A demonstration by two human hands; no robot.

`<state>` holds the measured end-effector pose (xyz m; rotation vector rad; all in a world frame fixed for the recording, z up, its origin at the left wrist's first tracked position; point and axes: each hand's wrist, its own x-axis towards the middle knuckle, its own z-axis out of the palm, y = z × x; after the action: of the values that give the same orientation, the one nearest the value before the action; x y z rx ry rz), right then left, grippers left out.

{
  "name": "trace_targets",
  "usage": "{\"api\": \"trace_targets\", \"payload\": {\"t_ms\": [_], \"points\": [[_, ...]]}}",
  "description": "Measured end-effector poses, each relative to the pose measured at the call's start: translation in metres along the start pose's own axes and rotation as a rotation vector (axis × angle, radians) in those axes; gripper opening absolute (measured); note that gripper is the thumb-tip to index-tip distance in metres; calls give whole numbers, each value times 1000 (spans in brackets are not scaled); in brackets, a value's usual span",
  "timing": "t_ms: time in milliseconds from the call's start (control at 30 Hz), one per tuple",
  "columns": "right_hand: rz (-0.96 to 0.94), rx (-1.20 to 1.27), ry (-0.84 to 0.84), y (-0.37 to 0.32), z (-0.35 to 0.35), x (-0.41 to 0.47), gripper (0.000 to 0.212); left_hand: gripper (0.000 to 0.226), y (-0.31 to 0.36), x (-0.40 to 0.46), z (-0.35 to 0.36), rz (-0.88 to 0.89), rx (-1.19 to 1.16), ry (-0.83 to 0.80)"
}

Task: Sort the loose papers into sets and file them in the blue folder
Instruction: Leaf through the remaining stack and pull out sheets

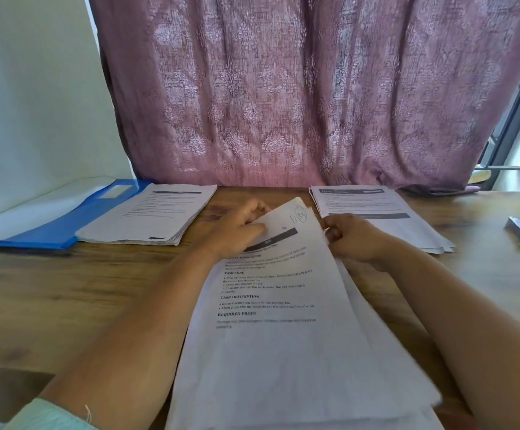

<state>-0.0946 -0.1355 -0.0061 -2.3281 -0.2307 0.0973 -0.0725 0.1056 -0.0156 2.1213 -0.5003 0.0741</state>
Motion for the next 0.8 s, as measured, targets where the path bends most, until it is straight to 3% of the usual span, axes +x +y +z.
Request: {"api": "trace_targets", "payload": {"t_ms": [67,133,200,267,333,400,467,567,633,800], "points": [[-34,-87,316,10,-7,11,23,18,1,-1,-1,16,61,29],[-1,-34,529,23,-17,20,11,22,0,-3,-2,16,107,45],[87,152,397,31,-28,21,24,24,-2,-3,-3,3,118,51],[130,260,48,35,-36,14,38,22,-4,-3,-4,-3,134,69],[133,171,-218,31,-40,2,46,18,-8,-2,-6,-8,137,84],[155,100,-207,34,-42,2,49,16,-10,-1,-6,-17,138,88],[156,86,12,39,-44,9,39,18,-11,-1,-6,-17,134,95],[136,99,542,45,-47,19,33,24,-12,1,-5,-17,109,106],[158,182,776,45,-49,18,27,26,-13,1,-5,-34,109,102],[250,389,894,49,-54,21,27,21,-13,1,-6,-19,156,115]]}}
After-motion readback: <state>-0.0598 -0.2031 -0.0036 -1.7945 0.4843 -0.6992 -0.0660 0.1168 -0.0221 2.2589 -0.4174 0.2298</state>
